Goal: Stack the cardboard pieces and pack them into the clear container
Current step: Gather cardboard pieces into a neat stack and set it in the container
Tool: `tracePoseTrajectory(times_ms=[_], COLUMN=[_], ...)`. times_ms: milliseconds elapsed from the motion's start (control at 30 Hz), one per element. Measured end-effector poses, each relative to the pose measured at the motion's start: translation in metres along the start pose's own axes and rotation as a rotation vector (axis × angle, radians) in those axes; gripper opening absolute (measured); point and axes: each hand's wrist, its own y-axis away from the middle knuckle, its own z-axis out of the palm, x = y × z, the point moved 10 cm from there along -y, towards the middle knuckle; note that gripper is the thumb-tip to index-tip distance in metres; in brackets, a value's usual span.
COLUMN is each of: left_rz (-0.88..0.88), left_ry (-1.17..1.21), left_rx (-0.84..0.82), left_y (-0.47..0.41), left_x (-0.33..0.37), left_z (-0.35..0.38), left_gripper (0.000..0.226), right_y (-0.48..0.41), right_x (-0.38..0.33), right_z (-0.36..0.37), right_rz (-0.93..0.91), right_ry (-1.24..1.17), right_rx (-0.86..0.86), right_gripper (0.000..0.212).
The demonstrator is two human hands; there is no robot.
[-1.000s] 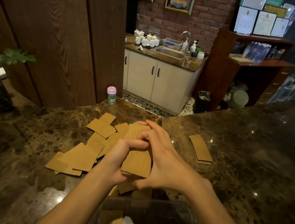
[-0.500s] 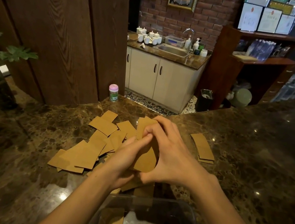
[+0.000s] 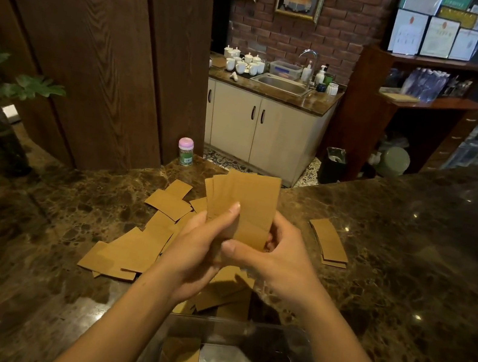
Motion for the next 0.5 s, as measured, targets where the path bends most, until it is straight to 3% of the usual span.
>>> tracePoseTrajectory(times_ms=[167,300,500], left_rz=[0.019,0.052,0.108], left_ry=[-0.054,-0.092,-0.192], left_rx=[0.014,0.070,0.085], left_y=[-0.001,-0.003,-0.007], left_x=[0.005,0.006,0.002], left_z=[-0.015,-0.023,-0.015], left_gripper=[0.041,0.045,0.035], right_y=[-0.001,0.003,0.006], right_x=[0.010,0.014,0.018], right_z=[-0.028,-0.028,-0.014], right_rz=[0.071,0.104,0.114], right_ry=[-0.144,-0.164,-0.149], right_rx=[0.123,0.100,0.085], right_gripper=[0.055,0.058,0.034])
